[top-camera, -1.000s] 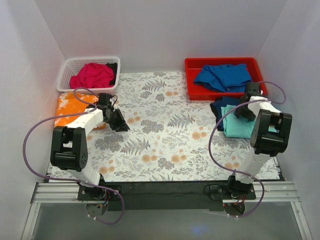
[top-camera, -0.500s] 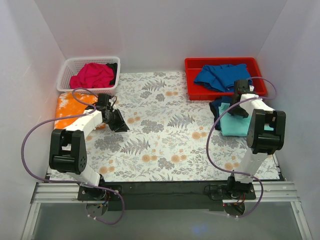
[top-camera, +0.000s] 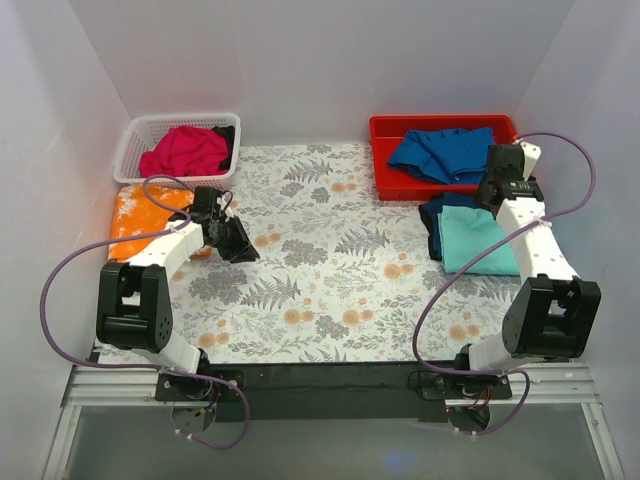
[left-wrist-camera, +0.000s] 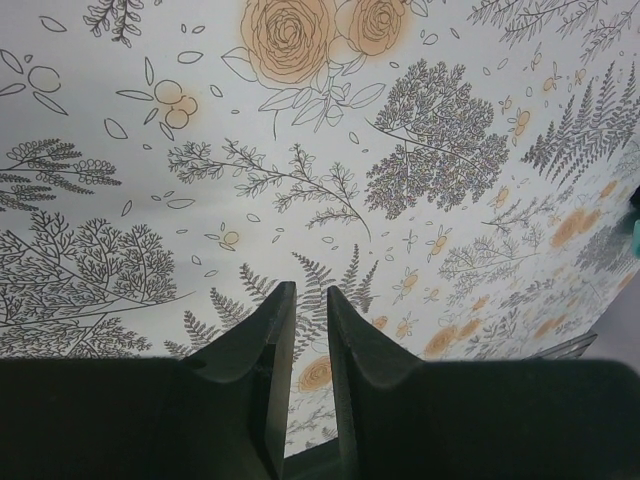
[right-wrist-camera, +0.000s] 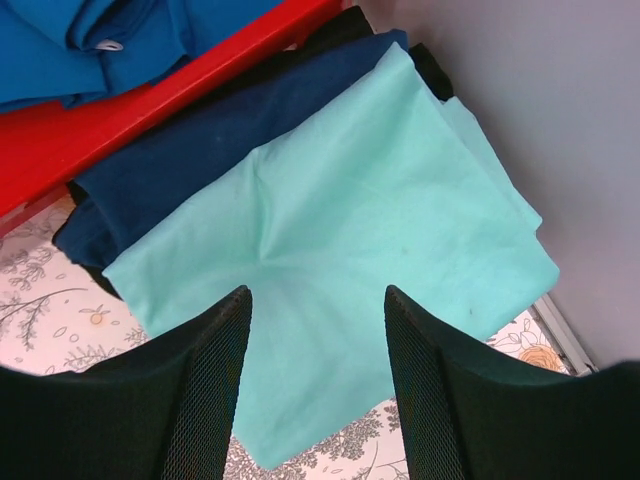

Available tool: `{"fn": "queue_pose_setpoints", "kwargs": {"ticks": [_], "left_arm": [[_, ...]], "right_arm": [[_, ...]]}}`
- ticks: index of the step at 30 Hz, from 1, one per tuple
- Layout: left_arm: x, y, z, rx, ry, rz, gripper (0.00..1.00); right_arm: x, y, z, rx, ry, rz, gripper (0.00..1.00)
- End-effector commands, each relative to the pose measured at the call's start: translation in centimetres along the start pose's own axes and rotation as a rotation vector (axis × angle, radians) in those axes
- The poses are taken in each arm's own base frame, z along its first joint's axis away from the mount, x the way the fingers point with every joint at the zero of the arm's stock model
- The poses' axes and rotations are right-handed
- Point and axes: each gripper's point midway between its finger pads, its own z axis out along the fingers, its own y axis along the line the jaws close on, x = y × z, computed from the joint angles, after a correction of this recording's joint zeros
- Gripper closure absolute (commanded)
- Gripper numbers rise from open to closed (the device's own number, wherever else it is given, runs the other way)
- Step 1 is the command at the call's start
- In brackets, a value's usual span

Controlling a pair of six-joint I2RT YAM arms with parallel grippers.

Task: Fold and stack the t-shirts
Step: Put the neatly folded tshirt into the corner of the board with the right arm

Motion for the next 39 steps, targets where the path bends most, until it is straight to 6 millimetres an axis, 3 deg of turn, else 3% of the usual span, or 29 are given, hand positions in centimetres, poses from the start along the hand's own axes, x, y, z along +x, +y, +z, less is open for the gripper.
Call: {"fn": "queue_pose_setpoints", "kwargs": {"ticks": [1, 3, 6, 7, 10, 11, 20, 25, 39], "left_arm": [[-1.0, -1.5, -1.4, 0.06, -0.055, 0.042, 0.82], [-1.1, -1.9, -1.5, 0.076, -0.06, 0.047, 0.82], [-1.7, -2.5, -2.0, 0.102, -0.088, 0.068, 0.81], [-1.9, -2.8, -2.0, 0.113, -0.099, 0.081, 0.78], [-2.4, -3.4, -2.6, 0.139, -0.131, 0.111, 0.69], [-2.7, -3.7, -2.9, 0.151, -0.149, 0.125, 0.66], [-3.9, -3.8, -4.4, 0.135, -0.251, 0.162, 0.6], [-4.0, -4.2, -5.2, 0.155, -0.285, 0.174, 0.57], [-4.0, -3.8, -5.4, 0.138, -0.305, 0.175, 0.56]], "right_arm": [[0.2, 0.6, -1.2, -0.045, -0.005, -0.016, 0.38], [0.5, 1.7, -2.1, -0.114, -0.002, -0.03, 0.39], [0.4, 4.7, -5.0, -0.274, -0.047, -0.091, 0.38], [0.0, 6.6, -7.2, -0.367, -0.096, -0.118, 0.37], [-0.3, 8.3, -11.1, -0.481, -0.183, -0.168, 0.35], [0.0, 9.7, -12.7, -0.537, -0.205, -0.187, 0.34], [1.2, 13.8, -20.8, -0.762, -0.258, -0.256, 0.16], [2.3, 15.4, -21.6, -0.803, -0.242, -0.303, 0.1], [3.8, 17.9, -20.7, -0.833, -0.203, -0.393, 0.08]]}}
